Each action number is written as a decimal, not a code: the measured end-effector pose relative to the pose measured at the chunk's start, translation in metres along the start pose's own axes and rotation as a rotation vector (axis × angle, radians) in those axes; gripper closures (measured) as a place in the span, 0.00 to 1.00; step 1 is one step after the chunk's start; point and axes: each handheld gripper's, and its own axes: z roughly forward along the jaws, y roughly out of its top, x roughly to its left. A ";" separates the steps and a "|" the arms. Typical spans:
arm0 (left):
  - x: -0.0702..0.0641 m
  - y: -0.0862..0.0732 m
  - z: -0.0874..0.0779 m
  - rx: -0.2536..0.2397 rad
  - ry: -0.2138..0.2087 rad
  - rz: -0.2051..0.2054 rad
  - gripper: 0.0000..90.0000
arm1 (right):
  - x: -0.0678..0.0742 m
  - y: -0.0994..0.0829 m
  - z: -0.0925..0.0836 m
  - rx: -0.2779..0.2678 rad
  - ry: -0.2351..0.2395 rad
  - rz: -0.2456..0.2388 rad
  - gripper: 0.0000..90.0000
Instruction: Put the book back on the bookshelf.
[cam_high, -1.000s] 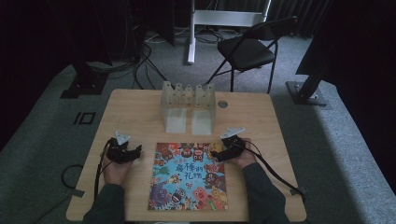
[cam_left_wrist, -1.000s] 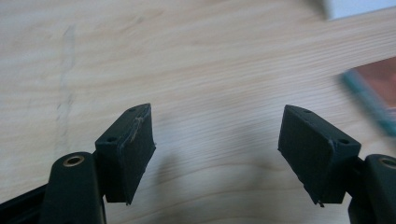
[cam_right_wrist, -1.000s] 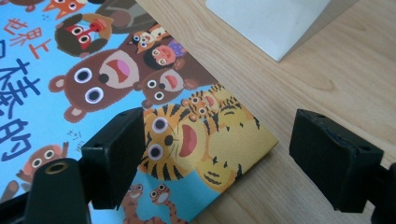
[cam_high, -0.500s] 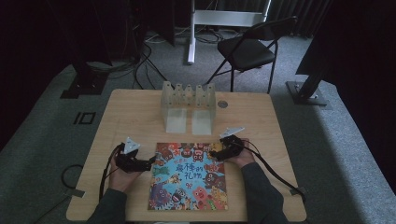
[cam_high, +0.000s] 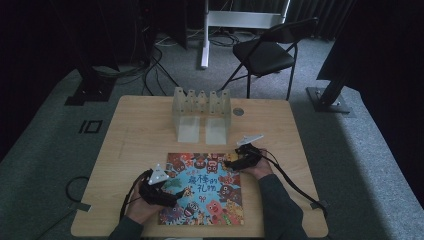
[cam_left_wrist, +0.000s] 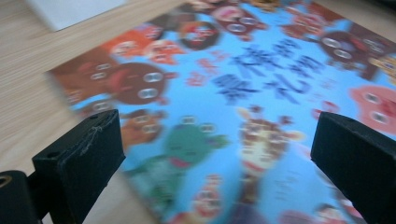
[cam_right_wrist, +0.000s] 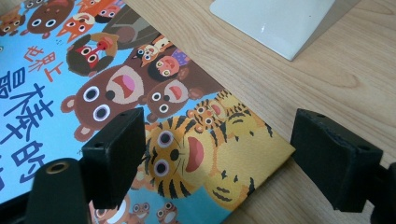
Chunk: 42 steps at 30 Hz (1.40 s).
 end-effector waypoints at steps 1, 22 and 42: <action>-0.006 0.000 0.001 0.004 -0.007 0.015 0.03 | 0.000 0.000 0.000 -0.002 0.001 0.003 0.21; -0.099 0.003 0.025 0.058 -0.081 0.335 0.00 | 0.001 0.018 -0.027 -0.088 0.047 0.033 0.23; -0.101 0.007 0.028 -0.010 -0.043 0.323 0.00 | -0.002 0.022 -0.032 -0.104 0.071 0.067 0.23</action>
